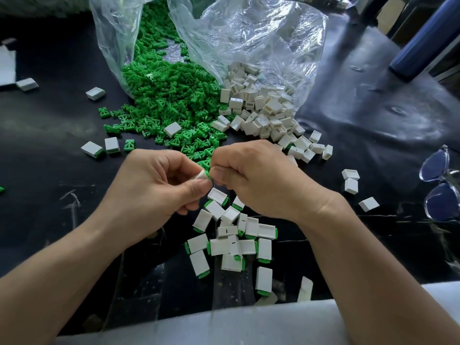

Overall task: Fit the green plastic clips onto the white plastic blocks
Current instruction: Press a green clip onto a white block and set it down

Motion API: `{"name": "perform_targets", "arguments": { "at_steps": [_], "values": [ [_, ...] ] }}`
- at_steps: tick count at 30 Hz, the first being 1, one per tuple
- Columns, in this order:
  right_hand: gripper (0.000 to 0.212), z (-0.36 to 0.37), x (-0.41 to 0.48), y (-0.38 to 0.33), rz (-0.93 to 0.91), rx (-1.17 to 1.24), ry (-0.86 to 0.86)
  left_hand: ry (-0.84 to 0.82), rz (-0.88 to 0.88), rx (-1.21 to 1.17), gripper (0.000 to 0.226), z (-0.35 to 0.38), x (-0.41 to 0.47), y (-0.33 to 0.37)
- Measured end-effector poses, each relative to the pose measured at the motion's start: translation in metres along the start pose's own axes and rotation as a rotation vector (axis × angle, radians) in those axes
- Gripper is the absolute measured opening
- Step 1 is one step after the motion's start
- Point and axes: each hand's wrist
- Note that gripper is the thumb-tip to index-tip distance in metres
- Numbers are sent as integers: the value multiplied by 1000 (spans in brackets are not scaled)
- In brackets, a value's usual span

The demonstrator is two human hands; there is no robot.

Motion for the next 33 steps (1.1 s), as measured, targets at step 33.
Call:
{"name": "perform_targets", "arguments": {
  "at_steps": [33],
  "values": [
    [68,13,6,-10,236,1140,-198,-72,151,-432,19,3,6,1]
  ]
}}
Point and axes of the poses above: each hand's wrist, its own x-axis towards the middle knuckle, its own z-axis out of the palm, y = z × x, and after that the axes turned 10 degrees about -x, right-handed
